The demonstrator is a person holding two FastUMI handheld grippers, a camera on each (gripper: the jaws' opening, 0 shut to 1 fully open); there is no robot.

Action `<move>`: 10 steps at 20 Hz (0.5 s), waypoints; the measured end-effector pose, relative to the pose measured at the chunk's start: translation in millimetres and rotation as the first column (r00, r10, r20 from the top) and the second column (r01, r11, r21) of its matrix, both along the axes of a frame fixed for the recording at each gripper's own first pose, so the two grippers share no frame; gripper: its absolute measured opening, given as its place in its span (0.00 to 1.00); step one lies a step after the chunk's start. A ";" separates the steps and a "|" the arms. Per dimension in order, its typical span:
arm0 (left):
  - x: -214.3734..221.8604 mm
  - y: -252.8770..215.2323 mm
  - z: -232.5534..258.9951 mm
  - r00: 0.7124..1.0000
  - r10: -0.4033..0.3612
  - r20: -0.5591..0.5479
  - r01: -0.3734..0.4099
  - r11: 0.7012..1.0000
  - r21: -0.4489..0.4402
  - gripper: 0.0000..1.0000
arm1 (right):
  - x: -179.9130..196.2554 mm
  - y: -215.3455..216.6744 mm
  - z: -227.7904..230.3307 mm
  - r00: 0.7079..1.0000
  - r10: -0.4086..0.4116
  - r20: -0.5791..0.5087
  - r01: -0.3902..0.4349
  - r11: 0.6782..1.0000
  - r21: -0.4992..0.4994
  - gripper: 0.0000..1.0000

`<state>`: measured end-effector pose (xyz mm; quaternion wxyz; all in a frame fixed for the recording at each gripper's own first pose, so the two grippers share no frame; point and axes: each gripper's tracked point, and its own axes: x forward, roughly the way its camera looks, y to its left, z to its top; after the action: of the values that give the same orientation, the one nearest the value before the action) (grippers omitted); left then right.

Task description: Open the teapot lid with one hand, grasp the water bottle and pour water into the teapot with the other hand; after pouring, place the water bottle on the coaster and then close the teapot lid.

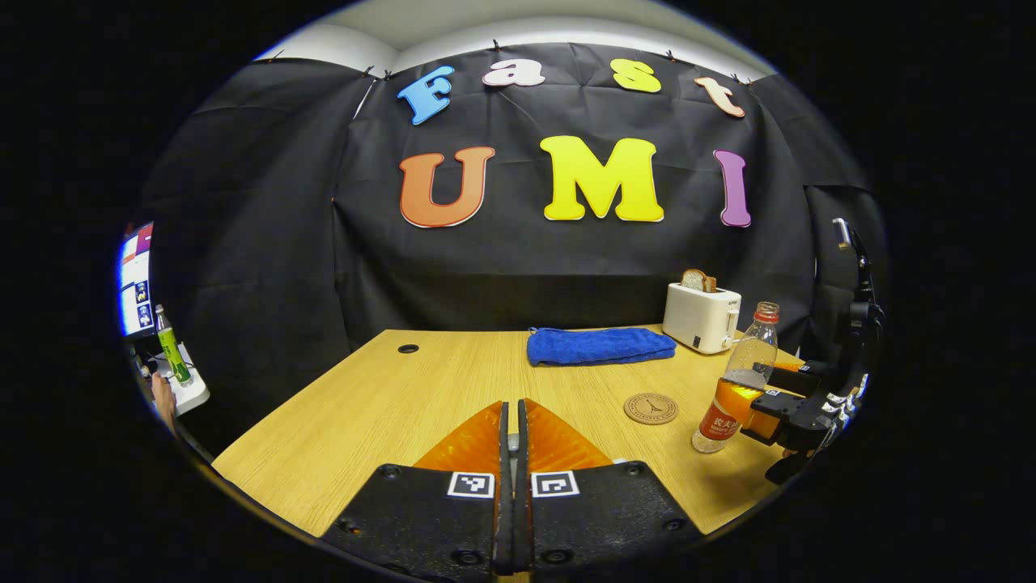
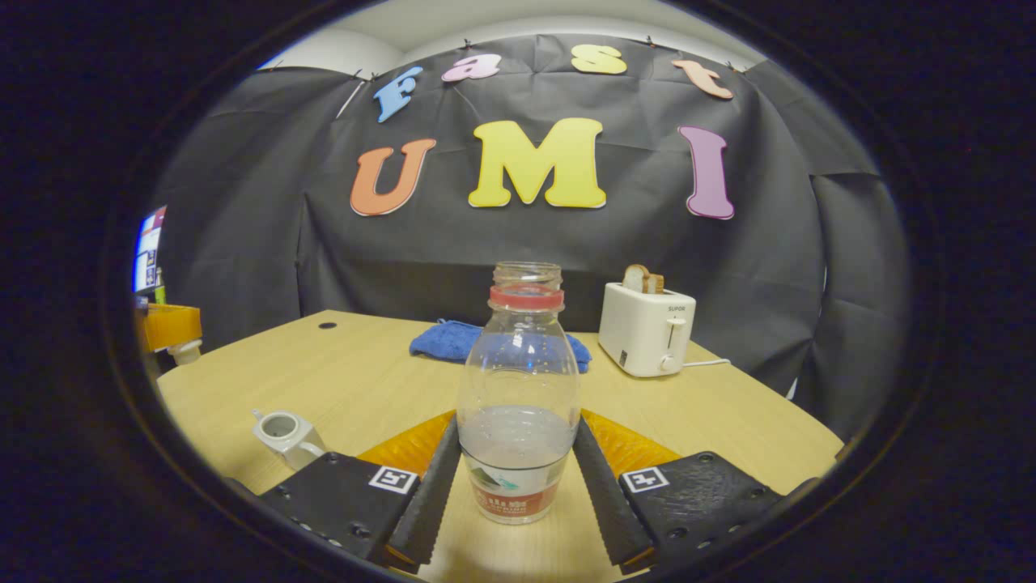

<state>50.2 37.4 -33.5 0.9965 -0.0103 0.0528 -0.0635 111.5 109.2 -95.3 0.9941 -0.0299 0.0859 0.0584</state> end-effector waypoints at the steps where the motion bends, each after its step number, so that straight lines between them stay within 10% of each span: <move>1: -0.8 3.0 2.3 1.000 0.000 0.002 0.000 1.000 -0.006 0.03 | -2.0 0.4 3.1 1.000 -0.003 0.003 0.003 1.000 -0.025 0.75; 10: -11.2 39.4 14.2 1.000 0.019 0.022 -0.019 1.000 -0.009 0.03 | -22.9 9.9 30.3 0.997 -0.031 0.069 0.048 0.965 -0.259 0.75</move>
<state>39.0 76.8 -19.3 0.9975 -0.0144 0.0415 -0.0546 88.6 119.0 -65.1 0.9848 -0.1606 0.0614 0.0259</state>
